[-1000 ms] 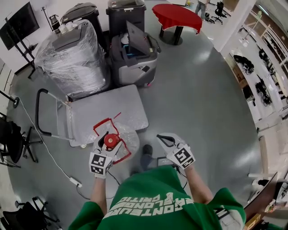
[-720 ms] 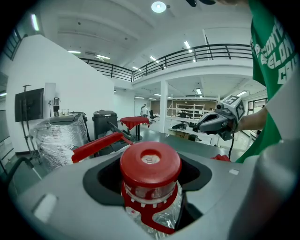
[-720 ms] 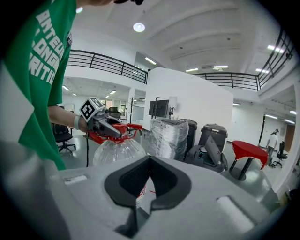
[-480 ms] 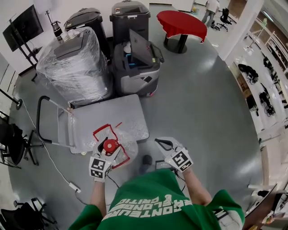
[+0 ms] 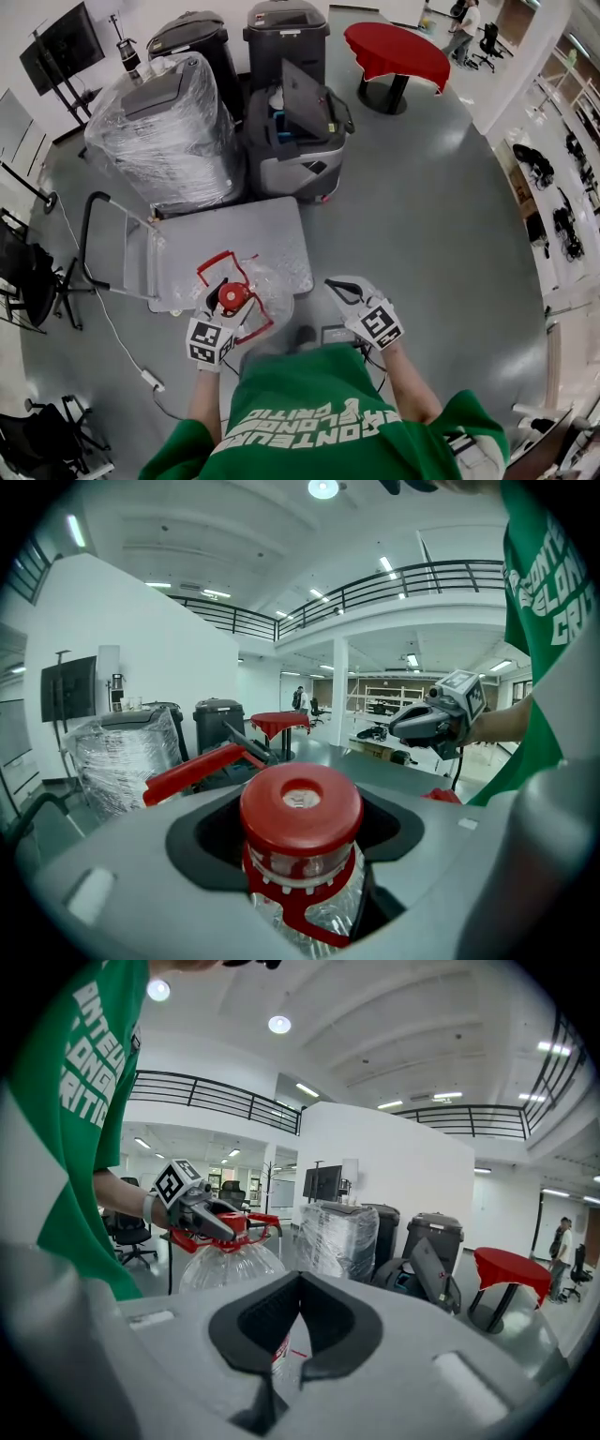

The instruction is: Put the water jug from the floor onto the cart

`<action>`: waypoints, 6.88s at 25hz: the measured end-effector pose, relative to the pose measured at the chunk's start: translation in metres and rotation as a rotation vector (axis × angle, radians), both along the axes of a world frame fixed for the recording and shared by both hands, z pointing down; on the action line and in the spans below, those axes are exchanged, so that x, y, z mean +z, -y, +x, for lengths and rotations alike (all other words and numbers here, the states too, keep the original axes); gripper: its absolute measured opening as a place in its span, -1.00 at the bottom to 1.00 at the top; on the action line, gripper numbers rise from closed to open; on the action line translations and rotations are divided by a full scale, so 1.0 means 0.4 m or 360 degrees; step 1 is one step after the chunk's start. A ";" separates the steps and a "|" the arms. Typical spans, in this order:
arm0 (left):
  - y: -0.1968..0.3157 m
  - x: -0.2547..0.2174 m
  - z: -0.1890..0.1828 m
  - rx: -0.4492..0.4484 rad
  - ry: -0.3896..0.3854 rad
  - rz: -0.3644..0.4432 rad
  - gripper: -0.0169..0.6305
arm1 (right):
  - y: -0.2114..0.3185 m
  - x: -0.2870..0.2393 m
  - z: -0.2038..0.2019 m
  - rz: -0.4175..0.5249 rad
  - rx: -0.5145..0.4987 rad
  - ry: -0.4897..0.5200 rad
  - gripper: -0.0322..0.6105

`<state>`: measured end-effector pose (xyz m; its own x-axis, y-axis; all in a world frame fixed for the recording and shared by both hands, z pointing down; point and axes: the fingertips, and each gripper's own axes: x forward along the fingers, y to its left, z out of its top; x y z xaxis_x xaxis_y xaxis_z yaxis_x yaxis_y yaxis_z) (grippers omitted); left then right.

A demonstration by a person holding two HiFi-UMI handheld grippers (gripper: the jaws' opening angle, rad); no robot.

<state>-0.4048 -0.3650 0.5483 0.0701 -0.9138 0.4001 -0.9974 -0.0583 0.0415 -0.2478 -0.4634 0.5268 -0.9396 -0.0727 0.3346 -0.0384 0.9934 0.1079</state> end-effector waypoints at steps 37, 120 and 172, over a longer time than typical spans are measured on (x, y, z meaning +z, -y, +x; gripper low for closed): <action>0.135 0.177 -0.195 0.0018 -0.0073 -0.0219 0.09 | 0.135 0.044 -0.203 -0.0050 -0.0034 -0.0177 -0.92; 0.408 1.030 -0.478 0.0551 0.0202 -0.1091 0.09 | 0.173 0.232 -0.282 -0.0312 0.0200 -0.0880 -0.92; 0.301 0.408 -0.432 -0.0067 0.0375 -0.0394 -0.23 | 0.206 0.145 -0.176 -0.0134 0.0060 -0.0365 -0.92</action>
